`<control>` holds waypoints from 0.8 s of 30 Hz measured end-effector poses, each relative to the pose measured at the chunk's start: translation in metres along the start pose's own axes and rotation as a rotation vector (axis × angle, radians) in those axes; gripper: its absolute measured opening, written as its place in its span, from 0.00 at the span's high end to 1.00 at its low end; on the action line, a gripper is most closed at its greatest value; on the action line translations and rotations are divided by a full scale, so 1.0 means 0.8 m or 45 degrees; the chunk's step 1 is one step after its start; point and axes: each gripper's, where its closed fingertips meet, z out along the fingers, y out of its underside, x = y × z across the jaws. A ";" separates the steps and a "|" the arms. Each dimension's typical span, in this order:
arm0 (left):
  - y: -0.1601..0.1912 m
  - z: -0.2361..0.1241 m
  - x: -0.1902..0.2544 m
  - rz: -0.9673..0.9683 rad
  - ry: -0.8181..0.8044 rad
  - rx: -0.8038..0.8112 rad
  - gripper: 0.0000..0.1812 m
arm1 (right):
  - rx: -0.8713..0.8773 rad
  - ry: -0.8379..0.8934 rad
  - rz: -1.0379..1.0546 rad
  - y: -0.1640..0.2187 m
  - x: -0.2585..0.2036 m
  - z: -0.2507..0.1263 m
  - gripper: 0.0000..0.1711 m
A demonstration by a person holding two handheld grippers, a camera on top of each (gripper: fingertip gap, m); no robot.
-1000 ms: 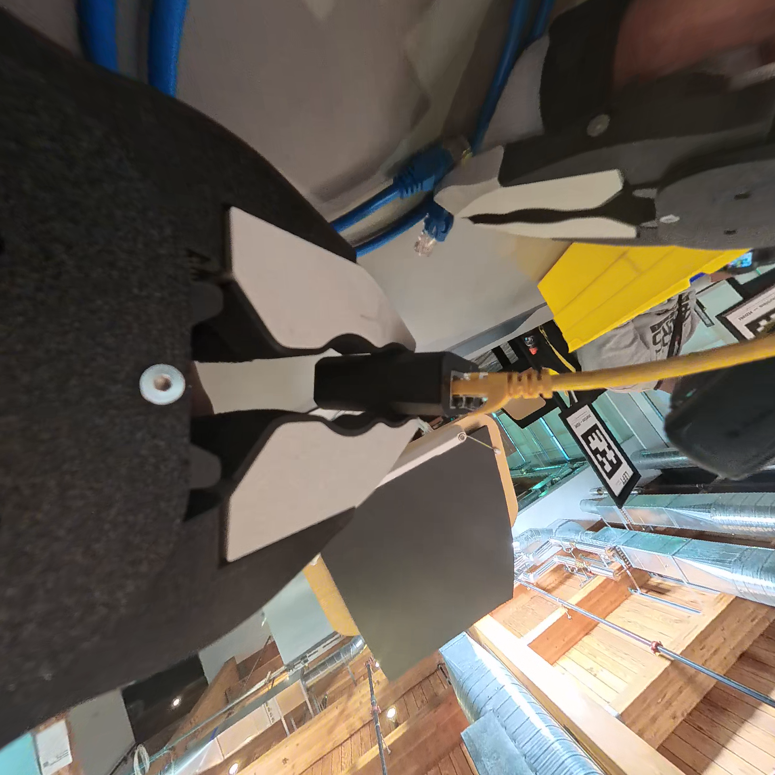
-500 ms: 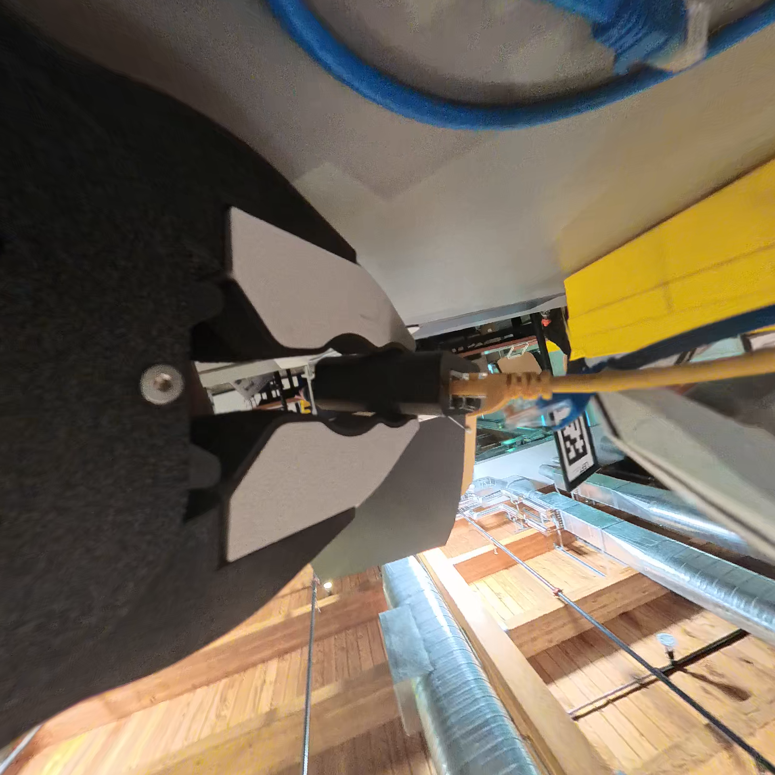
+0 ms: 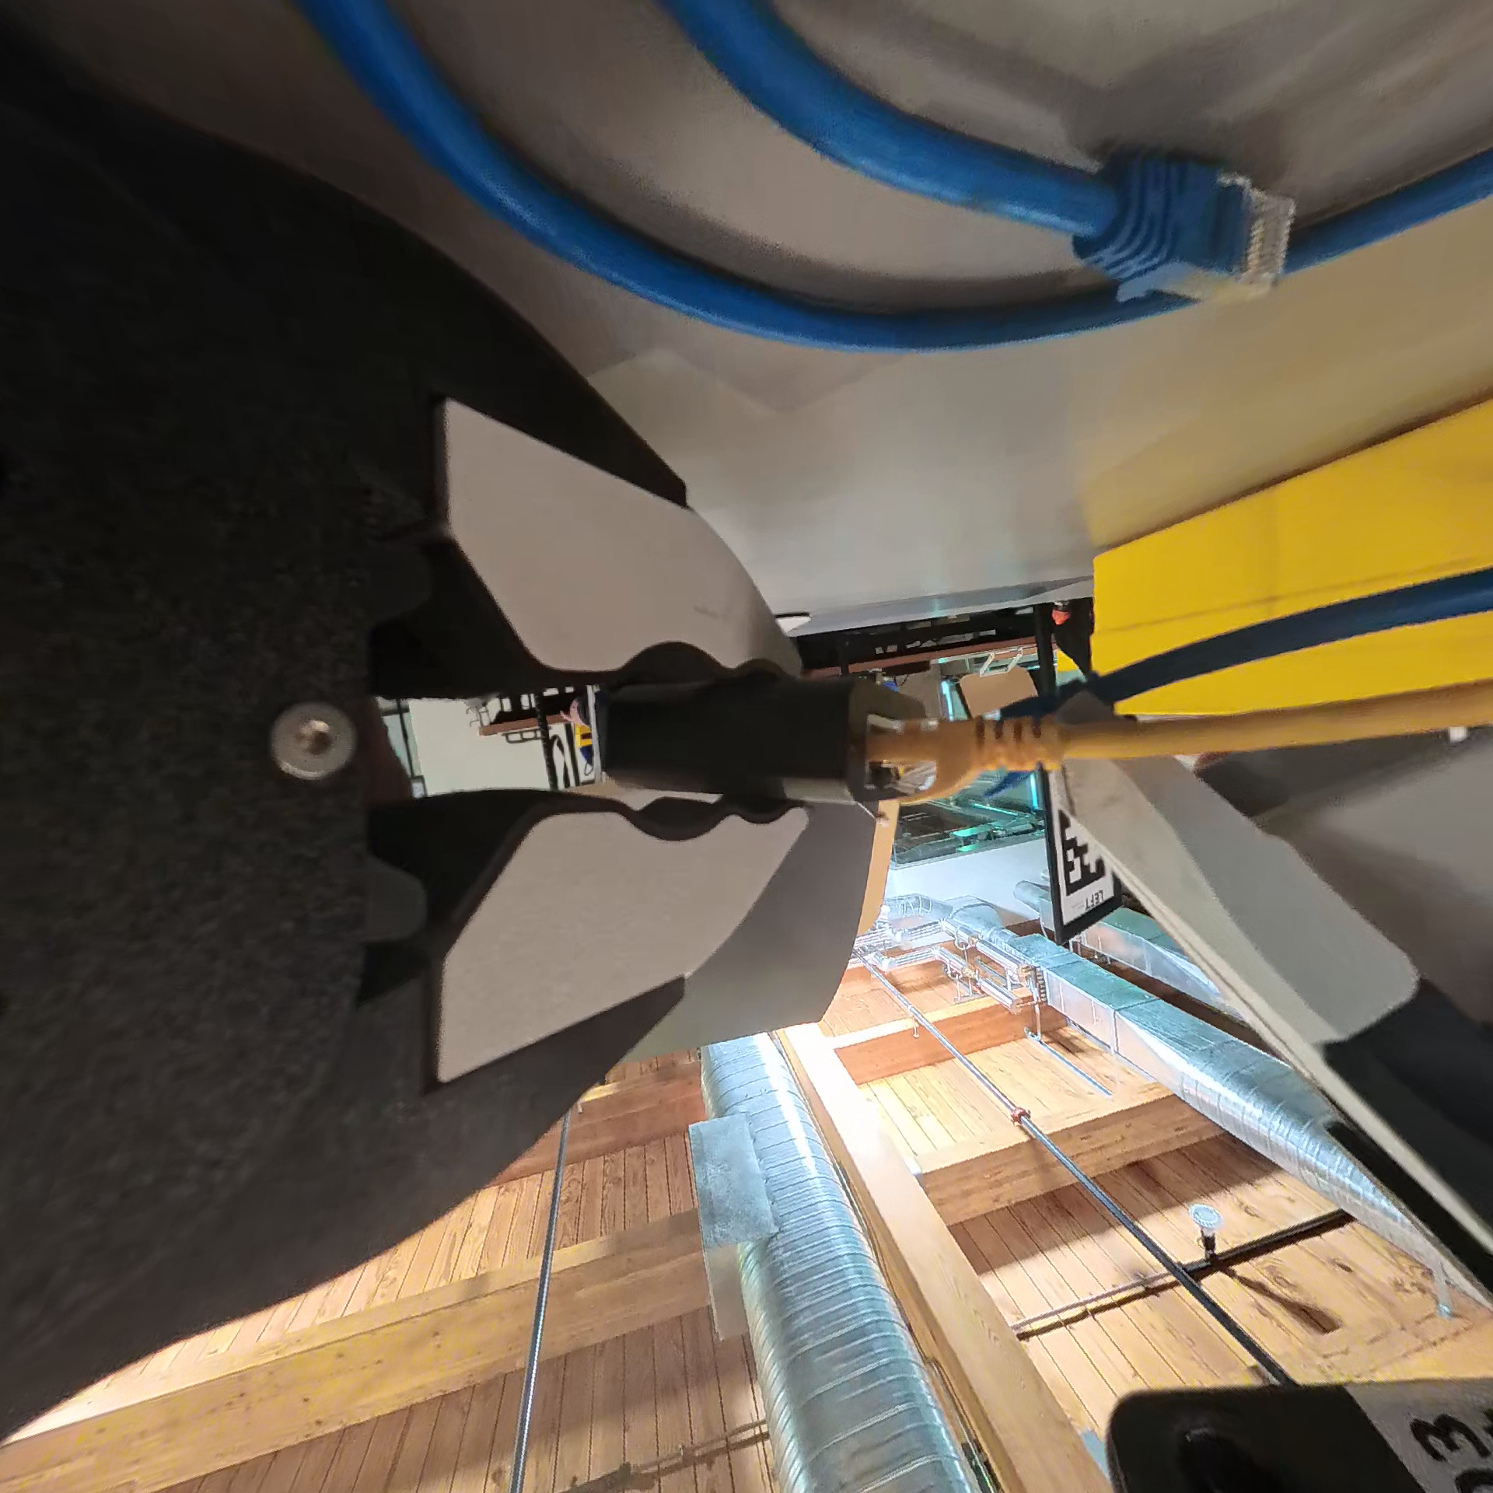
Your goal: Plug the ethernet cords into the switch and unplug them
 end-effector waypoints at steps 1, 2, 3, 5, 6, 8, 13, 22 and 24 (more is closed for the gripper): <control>0.001 0.001 0.000 -0.002 0.005 -0.008 0.94 | 0.006 -0.005 -0.003 -0.001 -0.001 0.000 0.86; 0.003 0.002 0.000 0.001 0.005 -0.017 0.94 | 0.009 -0.006 -0.015 -0.001 -0.002 -0.001 0.86; 0.005 0.004 0.001 -0.001 0.006 -0.031 0.94 | 0.017 -0.006 -0.027 -0.003 -0.003 -0.001 0.86; 0.010 0.008 0.000 -0.022 0.004 -0.058 0.94 | 0.023 -0.007 -0.054 -0.006 -0.005 -0.001 0.86; 0.012 0.010 0.001 -0.038 0.010 -0.072 0.94 | 0.025 -0.012 -0.060 -0.007 -0.007 -0.001 0.86; 0.014 0.012 0.001 -0.063 0.016 -0.093 0.94 | 0.025 -0.016 -0.072 -0.007 -0.008 0.000 0.86; 0.022 0.013 0.006 -0.092 0.072 -0.149 0.94 | 0.050 -0.011 -0.117 -0.013 -0.011 -0.001 0.86; 0.023 0.015 0.004 -0.173 0.100 -0.137 0.95 | 0.043 0.009 -0.211 -0.015 -0.011 -0.003 0.86; 0.023 0.014 0.003 -0.211 0.129 -0.120 0.94 | 0.050 -0.002 -0.234 -0.016 -0.015 -0.004 0.86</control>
